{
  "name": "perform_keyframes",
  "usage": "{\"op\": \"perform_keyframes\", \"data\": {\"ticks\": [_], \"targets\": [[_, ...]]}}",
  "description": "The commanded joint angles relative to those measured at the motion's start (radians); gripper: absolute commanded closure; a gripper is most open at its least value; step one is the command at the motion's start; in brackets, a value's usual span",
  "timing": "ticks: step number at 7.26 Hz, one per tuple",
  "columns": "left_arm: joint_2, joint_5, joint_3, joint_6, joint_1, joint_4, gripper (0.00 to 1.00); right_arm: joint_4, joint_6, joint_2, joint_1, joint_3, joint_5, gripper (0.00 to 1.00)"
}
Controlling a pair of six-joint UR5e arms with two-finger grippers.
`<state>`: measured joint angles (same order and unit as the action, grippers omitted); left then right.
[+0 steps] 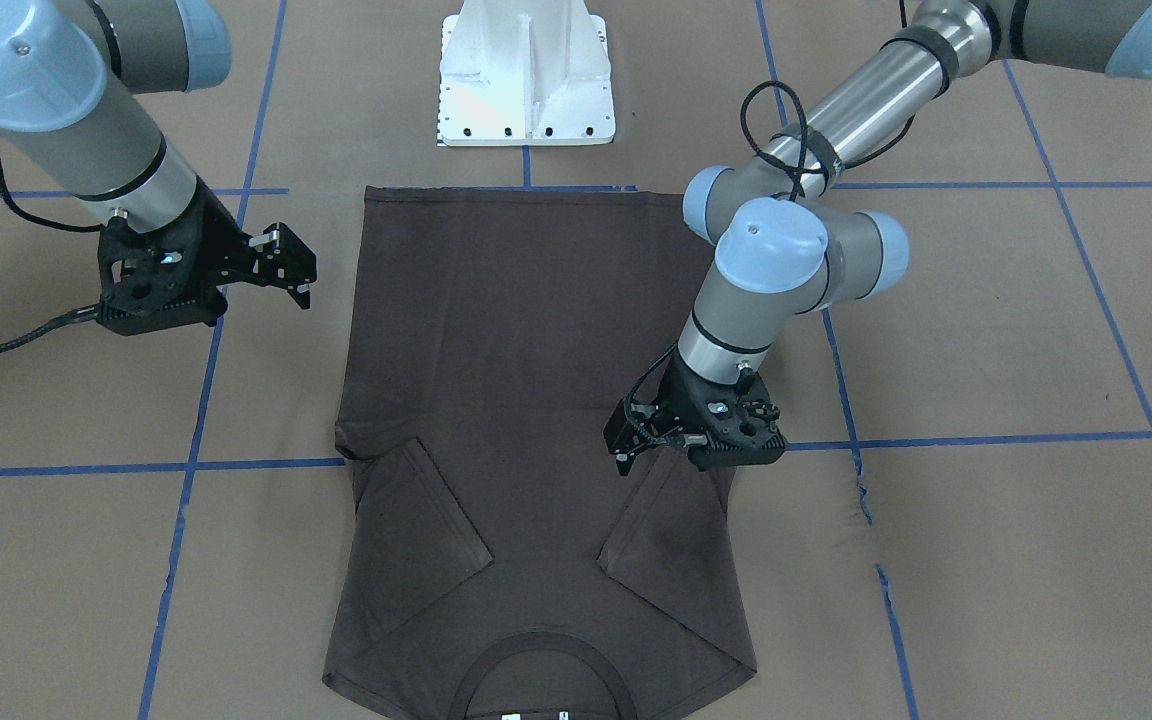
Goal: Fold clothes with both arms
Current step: 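Move the right gripper to the hem corner nearest the robot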
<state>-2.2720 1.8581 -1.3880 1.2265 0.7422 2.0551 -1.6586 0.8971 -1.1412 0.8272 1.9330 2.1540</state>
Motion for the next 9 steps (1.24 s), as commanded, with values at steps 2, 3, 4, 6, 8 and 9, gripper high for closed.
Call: {"op": "perform_keyframes", "data": {"ticks": [2, 3, 4, 6, 8, 9], "targets": [[0.213, 0.001, -0.465, -0.087, 0.0, -0.246, 0.0, 0.335, 0.411, -0.231, -0.268, 0.098, -0.223, 0.0], [0.227, 0.001, -0.549, -0.085, 0.0, -0.31, 0.0, 0.348, 0.522, -0.248, -0.377, 0.101, -0.344, 0.0], [0.218, 0.0, -0.584, -0.084, -0.004, -0.349, 0.0, 0.347, 0.586, -0.259, -0.46, 0.096, -0.42, 0.0], [0.212, -0.004, -0.591, -0.084, -0.006, -0.352, 0.0, 0.347, 0.673, -0.275, -0.549, 0.096, -0.459, 0.0], [0.212, -0.005, -0.598, -0.084, -0.006, -0.352, 0.0, 0.347, 0.727, -0.285, -0.634, 0.095, -0.517, 0.0], [0.216, -0.005, -0.606, -0.084, -0.004, -0.354, 0.0, 0.347, 0.733, -0.285, -0.654, 0.083, -0.519, 0.0]]}}
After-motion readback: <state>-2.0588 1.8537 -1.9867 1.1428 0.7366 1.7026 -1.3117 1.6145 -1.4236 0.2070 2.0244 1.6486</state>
